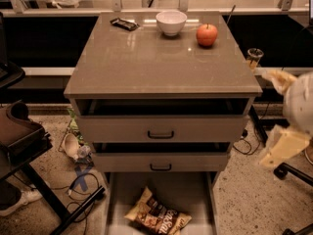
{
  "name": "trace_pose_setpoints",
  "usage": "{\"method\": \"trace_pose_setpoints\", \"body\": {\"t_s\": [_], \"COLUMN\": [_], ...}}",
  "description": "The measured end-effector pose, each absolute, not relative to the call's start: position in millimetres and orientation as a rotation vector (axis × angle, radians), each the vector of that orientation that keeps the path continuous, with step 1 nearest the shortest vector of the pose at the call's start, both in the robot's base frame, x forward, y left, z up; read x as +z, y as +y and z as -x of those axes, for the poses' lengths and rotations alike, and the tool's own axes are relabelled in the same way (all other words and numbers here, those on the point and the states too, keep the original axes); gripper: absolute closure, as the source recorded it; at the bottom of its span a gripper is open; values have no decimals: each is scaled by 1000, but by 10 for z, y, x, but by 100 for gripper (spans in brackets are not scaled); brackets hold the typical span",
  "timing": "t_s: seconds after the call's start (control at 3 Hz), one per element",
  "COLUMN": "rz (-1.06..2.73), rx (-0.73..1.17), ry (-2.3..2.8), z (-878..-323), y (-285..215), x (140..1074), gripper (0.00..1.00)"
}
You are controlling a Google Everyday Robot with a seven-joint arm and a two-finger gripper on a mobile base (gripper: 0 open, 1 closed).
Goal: Pick brown chip bag from bottom drawer and place on counter
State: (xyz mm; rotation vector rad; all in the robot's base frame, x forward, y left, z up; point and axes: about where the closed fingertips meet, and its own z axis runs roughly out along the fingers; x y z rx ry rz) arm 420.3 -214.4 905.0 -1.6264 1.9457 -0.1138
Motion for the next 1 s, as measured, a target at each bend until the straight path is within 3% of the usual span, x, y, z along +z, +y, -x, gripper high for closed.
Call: {"method": "trace_pose_setpoints", "body": {"t_s": [0.33,1.0], "rz": [1600,1588], "rx": [-111,-117], "ry": [1985,2043], "z": [-4203,-4239], "y": [-2360,-2257], "x": [8323,8040], "gripper": [0,0]}}
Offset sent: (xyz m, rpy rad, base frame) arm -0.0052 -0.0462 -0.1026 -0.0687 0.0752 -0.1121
